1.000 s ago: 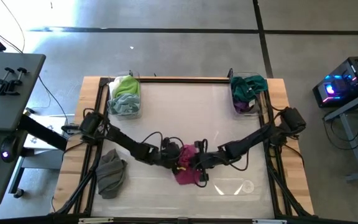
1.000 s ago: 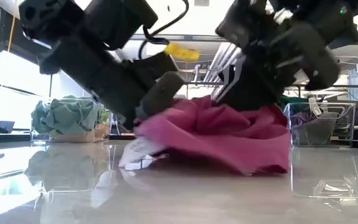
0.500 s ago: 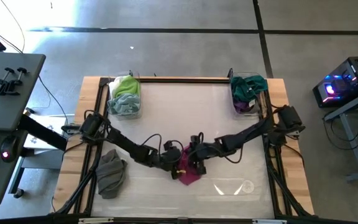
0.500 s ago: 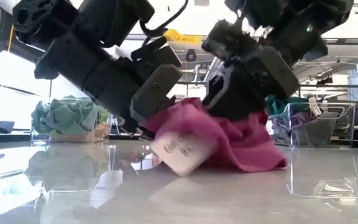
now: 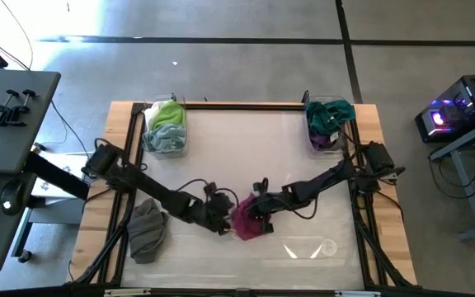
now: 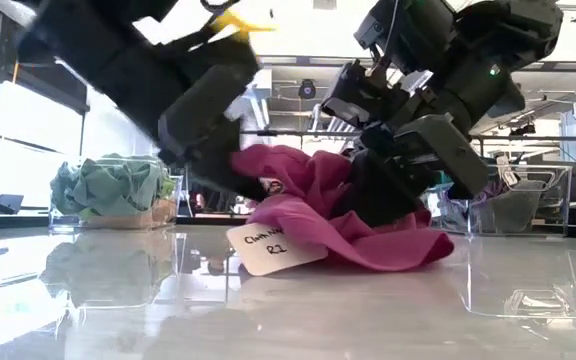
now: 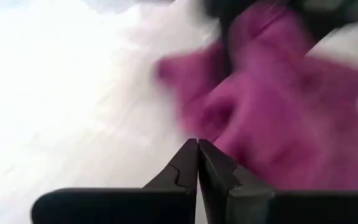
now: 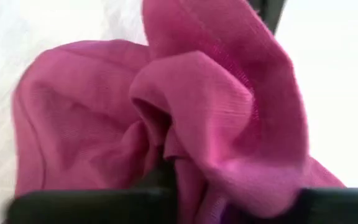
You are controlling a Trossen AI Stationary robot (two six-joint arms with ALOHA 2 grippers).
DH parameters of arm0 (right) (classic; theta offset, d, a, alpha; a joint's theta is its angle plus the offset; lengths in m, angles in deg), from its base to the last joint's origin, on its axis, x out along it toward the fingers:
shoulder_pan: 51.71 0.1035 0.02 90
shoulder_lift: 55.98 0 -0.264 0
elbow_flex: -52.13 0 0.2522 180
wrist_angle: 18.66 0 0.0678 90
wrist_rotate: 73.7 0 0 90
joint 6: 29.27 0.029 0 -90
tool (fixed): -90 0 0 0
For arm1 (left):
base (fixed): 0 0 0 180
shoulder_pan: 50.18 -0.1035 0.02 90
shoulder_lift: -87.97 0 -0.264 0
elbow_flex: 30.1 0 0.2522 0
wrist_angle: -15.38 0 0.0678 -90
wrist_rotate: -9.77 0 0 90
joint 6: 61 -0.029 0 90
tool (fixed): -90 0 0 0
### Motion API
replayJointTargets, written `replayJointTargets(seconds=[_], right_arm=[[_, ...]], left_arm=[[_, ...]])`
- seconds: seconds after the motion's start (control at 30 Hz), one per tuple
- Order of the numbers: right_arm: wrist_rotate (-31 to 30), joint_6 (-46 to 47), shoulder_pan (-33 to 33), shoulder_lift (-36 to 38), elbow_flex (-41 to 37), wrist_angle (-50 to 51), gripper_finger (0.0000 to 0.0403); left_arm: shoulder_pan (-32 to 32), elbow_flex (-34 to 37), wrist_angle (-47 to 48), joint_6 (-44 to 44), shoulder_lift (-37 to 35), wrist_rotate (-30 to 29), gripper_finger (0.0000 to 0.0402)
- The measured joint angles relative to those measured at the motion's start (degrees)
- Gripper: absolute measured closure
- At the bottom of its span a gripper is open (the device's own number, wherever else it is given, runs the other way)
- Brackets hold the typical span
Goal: Sort towels by color in basket
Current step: Put the pink towel into the right transparent bin
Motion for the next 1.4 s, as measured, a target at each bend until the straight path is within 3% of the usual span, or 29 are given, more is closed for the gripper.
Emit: replayJointTargets(seconds=[0.07, 0.17, 0.3, 0.47, 0.6, 0.73, 0.87, 1.03, 1.2, 1.4], right_arm=[[-0.33, 1.21, 0.59, 0.66, 0.0, 1.85, 0.0371], [-3.0, 4.96, 1.83, 2.78, -0.02, 7.58, 0.0371], [-12.75, 9.45, 4.57, 10.43, -0.48, 22.35, 0.0355], [-27.88, 17.89, 5.76, 26.26, 2.14, 45.95, 0.0368], [-35.5, 28.13, 0.12, 38.25, 5.45, 67.52, 0.0368], [-40.34, 35.89, -12.98, 47.41, 7.8, 84.1, 0.0368], [-41.46, 31.07, -28.77, 52.2, 8.08, 86.13, 0.0368], [-40.83, 20.35, -42.61, 49.98, 5.59, 79.2, 0.0368], [-35.77, 13.61, -49.97, 44.22, 2.5, 70.31, 0.0364], [-31.63, 8.36, -53.7, 37.53, -0.41, 64.59, 0.0303]], left_arm=[[0.65, 0.04, 6.16, 3.01, -1.38, -3.01, 0.0401], [1.42, 0.02, 11.25, 6.65, -2.66, -7.77, 0.0401], [1.72, 0.09, 11.43, 7.11, -2.46, -9.95, 0.0401], [1.64, 0.07, 9.43, 5.84, -2.45, -11.05, 0.0401], [1.62, 0.07, 6.19, 2.98, -2.48, -11.07, 0.0401], [1.62, 0.07, 2.82, 0.33, -2.48, -11.07, 0.0401], [1.62, 0.07, 0.81, -1.38, -2.48, -11.12, 0.0401], [1.48, 0.07, -1.05, -2.19, -2.48, -11.6, 0.0401], [1.48, 0.07, -3.15, -3.46, -2.48, -11.63, 0.0401], [1.48, 0.07, -3.63, -3.45, -2.48, -11.62, 0.0401]])
